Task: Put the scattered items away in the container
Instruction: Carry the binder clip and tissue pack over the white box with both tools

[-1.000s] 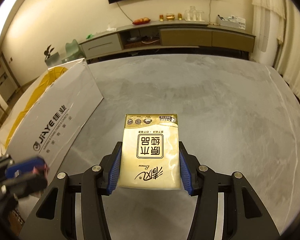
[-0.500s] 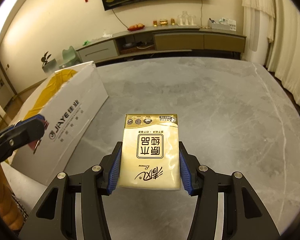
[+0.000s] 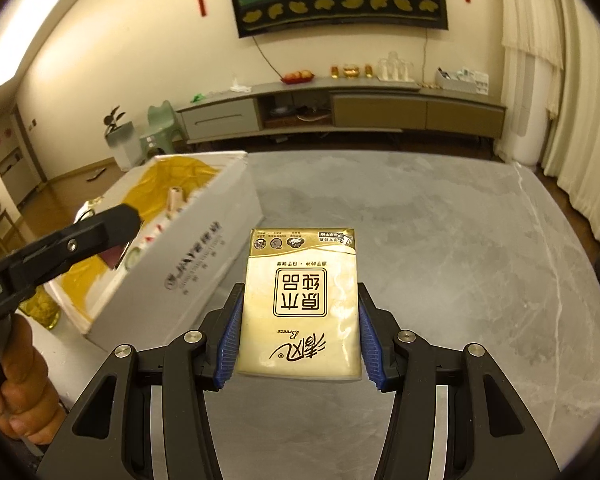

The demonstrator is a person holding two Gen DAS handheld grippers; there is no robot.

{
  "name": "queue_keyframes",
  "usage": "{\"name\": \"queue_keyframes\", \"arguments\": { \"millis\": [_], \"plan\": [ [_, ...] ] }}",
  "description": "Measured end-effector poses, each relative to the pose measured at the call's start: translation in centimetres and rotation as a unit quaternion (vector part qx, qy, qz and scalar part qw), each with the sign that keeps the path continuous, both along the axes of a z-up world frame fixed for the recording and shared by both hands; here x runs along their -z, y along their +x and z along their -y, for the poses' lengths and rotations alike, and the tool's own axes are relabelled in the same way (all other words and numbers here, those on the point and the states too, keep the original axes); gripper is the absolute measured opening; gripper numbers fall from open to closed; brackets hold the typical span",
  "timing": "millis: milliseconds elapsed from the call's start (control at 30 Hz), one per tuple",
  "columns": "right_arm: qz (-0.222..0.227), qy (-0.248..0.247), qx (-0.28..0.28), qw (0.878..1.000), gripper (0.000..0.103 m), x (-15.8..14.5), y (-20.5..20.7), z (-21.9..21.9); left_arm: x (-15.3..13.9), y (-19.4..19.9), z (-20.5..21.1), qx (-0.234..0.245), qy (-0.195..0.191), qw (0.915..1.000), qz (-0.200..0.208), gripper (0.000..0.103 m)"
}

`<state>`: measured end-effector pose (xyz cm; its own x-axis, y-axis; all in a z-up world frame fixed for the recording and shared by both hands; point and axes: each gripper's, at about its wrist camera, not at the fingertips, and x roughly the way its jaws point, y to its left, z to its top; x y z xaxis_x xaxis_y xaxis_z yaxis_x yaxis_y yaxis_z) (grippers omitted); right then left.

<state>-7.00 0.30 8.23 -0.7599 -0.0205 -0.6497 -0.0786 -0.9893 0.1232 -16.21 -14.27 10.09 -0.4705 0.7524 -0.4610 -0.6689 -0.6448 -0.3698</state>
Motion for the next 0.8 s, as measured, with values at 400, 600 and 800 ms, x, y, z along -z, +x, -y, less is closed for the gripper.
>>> {"name": "queue_keyframes", "arguments": {
  "millis": [400,600,800],
  "plan": [
    [-0.03,0.014,-0.044,0.999,0.054,-3.3,0.0,5.7,-3.2,-1.4,7.5,-0.058,0.065,0.9962,-0.008,0.023],
    [-0.044,0.022,-0.072,0.996,0.054,-4.6,-0.6,8.7,-3.9,-2.4,11.9,-0.099,0.092,0.9908,-0.011,0.023],
    [-0.057,0.027,-0.098,0.993,0.054,-5.7,-1.2,11.8,-3.6,-3.4,15.5,-0.133,0.109,0.9852,0.0,0.023]
  ]
}}
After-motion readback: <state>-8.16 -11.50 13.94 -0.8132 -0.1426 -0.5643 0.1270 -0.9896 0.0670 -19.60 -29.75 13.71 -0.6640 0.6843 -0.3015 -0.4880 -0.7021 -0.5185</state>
